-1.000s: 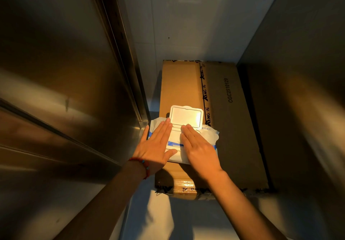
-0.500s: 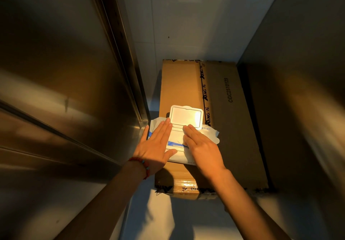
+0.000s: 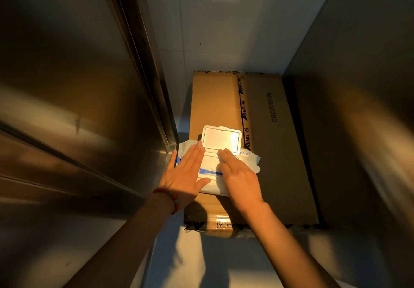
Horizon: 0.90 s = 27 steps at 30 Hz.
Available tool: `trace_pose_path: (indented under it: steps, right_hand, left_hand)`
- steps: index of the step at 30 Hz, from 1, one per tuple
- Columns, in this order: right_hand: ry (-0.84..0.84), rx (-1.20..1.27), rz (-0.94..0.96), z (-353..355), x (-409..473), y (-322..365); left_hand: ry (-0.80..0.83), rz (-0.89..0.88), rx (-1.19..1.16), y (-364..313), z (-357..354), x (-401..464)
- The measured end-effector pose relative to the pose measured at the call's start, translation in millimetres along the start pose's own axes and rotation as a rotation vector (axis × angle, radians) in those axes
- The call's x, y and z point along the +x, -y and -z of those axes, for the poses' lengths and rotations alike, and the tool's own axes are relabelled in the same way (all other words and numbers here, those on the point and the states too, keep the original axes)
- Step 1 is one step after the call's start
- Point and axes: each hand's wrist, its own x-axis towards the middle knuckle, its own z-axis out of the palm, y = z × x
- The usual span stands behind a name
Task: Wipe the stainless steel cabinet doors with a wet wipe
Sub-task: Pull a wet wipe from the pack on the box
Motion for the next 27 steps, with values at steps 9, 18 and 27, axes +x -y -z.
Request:
trace_pose_path:
  steps: [9, 18, 27]
  right_hand:
    - [0.076, -0.001, -0.043, -12, -1, -1]
    - [0.004, -0.145, -0.037, -4, -1, 7]
    - [0.002, -0.347, 0.024, -4, -1, 8]
  left_hand:
    - [-0.017, -0.006, -0.008, -1, 0, -1]
    - [-0.031, -0.006, -0.002, -1, -2, -2]
    - [-0.037, -0.02, 0.01, -2, 3, -4]
